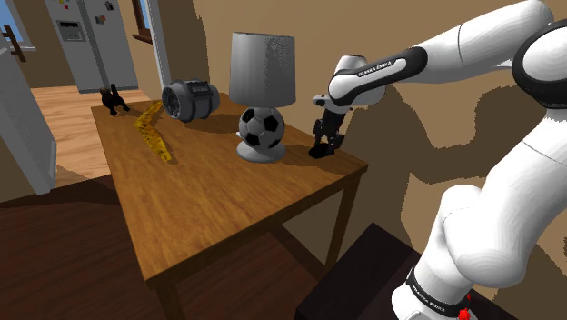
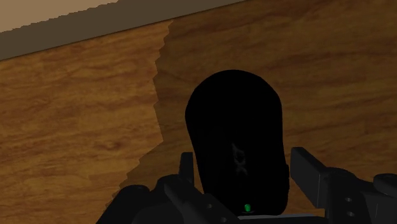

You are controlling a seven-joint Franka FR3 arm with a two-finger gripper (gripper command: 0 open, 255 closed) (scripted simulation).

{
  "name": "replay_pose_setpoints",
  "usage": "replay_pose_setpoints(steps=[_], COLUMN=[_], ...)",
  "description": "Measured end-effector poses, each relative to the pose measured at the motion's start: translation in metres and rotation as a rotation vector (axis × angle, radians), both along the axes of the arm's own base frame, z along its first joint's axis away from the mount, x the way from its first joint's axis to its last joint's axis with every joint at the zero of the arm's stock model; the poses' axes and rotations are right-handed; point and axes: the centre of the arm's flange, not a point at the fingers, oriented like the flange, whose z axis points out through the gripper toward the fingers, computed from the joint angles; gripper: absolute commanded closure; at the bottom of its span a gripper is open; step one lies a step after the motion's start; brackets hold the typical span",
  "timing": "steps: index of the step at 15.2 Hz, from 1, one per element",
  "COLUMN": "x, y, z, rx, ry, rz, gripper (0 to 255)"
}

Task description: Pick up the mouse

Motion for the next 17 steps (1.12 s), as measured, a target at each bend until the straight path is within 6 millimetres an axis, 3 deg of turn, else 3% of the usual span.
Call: replay_pose_setpoints(steps=[6, 17], x=[0.000, 0.001], y=[0.000, -0.001], z=[0.002, 0.058], rx=[0.000, 0.000], ry=[0.001, 0.002], rz=[0.000, -0.001], gripper=[255, 255])
